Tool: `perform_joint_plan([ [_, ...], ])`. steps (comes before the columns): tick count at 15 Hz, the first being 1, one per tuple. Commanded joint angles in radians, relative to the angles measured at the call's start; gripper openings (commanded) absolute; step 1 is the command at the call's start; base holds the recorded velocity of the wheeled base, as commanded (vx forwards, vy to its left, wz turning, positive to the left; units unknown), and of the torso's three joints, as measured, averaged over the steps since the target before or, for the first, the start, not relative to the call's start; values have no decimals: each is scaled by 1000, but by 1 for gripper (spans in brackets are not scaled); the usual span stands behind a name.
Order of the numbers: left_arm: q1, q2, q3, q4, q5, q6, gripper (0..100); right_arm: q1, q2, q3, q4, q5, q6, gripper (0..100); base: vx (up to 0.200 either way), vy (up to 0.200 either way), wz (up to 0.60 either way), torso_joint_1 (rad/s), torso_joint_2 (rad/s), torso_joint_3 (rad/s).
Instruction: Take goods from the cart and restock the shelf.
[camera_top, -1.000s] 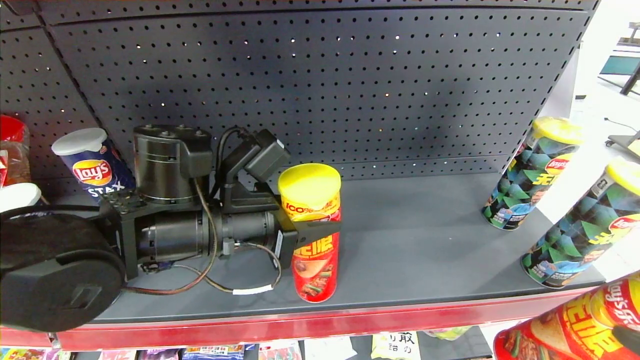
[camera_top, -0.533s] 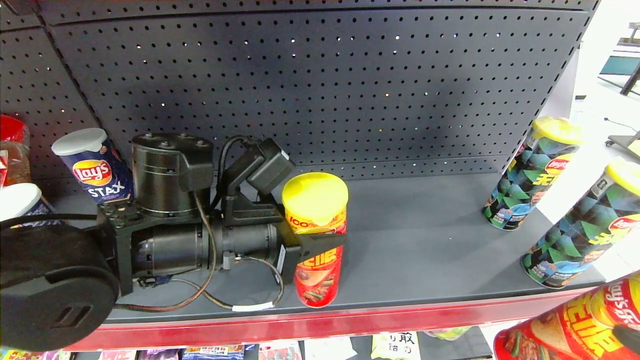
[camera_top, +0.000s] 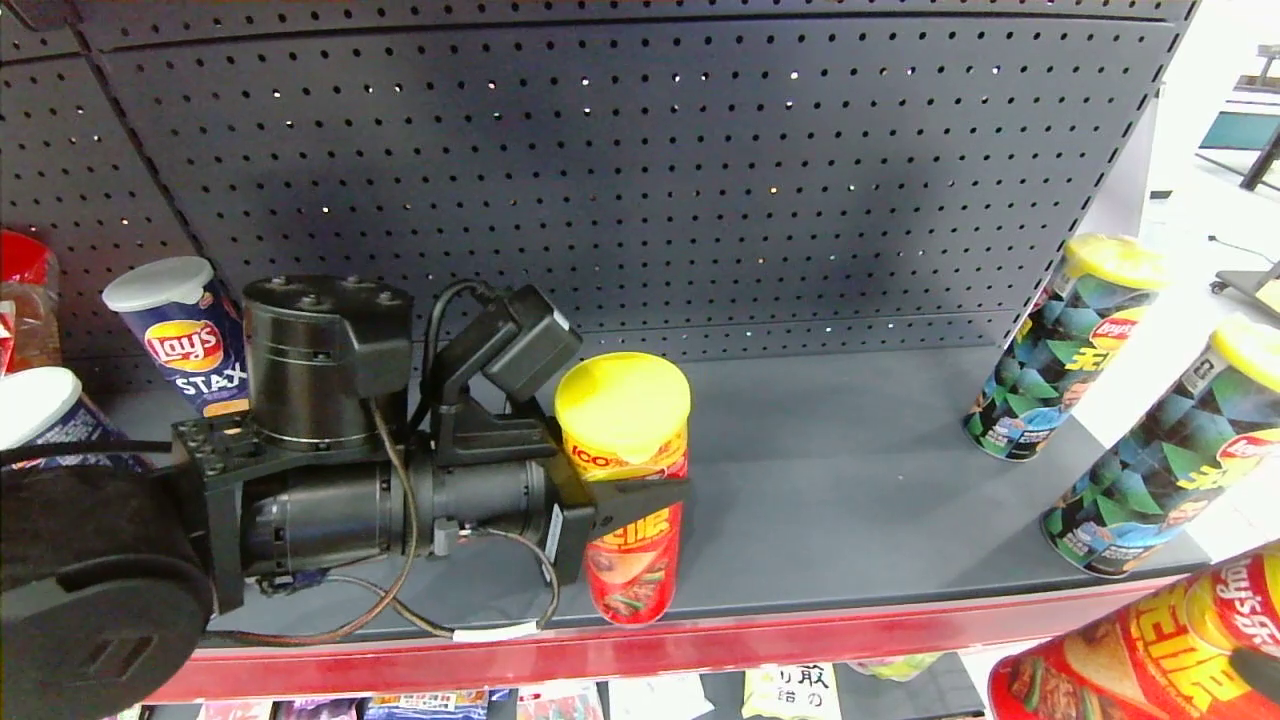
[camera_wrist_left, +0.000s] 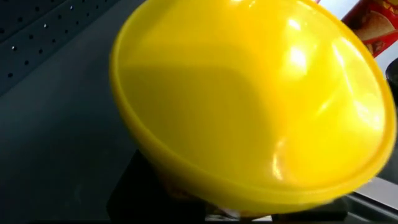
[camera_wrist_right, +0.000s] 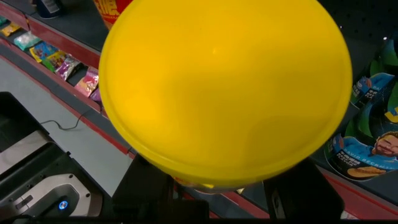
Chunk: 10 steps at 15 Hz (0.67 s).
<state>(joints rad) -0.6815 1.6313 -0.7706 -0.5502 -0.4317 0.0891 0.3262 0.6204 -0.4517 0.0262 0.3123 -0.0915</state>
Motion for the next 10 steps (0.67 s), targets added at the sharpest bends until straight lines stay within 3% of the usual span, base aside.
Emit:
perform_joint_plan([
  [1, 0, -7, 13, 0, 16, 3, 100, 1, 1, -1, 0, 1, -1, 0, 0, 0, 0, 0, 0, 0],
  [5, -10, -33, 24, -2, 27, 0, 100, 2, 7, -5, 0, 2, -1, 0, 0, 0, 0, 0, 0, 0],
  [6, -10, -67, 56, 0, 73, -5, 100, 7, 53, -36, -2, 8, -4, 0, 0, 0, 0, 0, 0, 0],
  [10, 3, -185, 163, 1, 82, -8, 100, 42, 291, -193, -9, 24, -8, 0, 0, 0, 0, 0, 0, 0],
])
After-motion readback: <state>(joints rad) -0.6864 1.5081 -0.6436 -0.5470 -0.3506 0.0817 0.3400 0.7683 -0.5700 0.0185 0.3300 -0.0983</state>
